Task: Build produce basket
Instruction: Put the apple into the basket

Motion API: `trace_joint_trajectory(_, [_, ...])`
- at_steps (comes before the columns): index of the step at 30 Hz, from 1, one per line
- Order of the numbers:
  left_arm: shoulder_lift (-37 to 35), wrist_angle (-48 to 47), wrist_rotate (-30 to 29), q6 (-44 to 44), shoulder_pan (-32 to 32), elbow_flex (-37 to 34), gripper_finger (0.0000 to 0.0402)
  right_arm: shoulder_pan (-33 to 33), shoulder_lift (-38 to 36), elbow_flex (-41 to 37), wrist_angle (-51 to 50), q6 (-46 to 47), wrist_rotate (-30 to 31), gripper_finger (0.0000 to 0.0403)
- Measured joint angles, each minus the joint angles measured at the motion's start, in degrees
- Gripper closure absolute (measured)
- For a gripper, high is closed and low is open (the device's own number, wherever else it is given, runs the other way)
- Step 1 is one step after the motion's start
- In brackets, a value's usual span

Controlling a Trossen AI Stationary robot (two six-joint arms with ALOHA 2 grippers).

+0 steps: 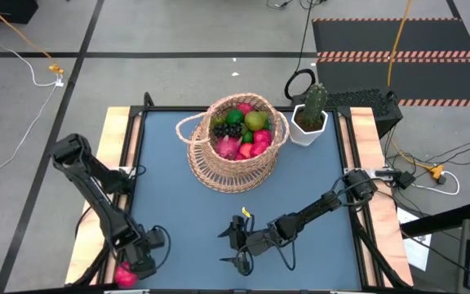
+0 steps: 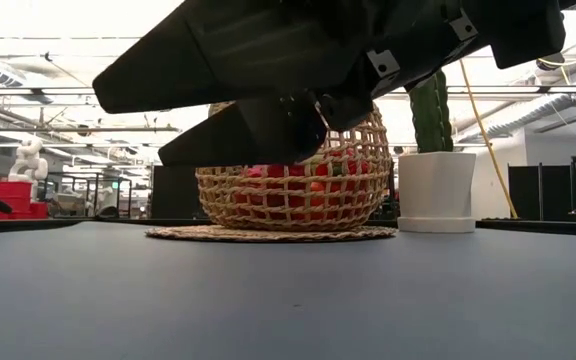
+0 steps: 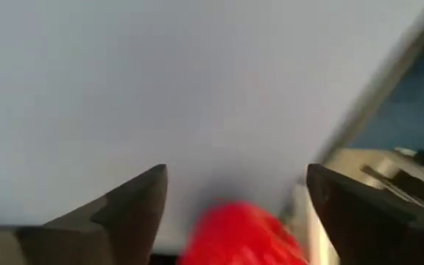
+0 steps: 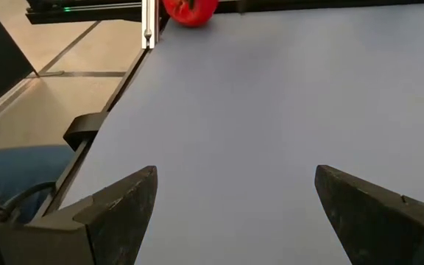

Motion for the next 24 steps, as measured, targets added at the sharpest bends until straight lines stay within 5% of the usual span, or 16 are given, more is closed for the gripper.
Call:
trace_joint_trajectory(13, [5.3,1.8,-9.8,-1.6,0.4,-4.0,0.0023,-0.1,0.0,0.0,1.8,-3.1,0.0,0.0039])
trace_joint_trajectory(21, [5.5,0.6,-6.8,-22.9,4.3,-3.5,0.0023,-0.4,0.0,0.0,4.8,-2.8,0.0,0.0039])
trace_joint_trajectory(24, [5.6,-0.1,-6.8,-23.3,4.8,-2.5,0.0023,-0.7,0.0,0.0,4.8,-3.3,-0.1,0.0039])
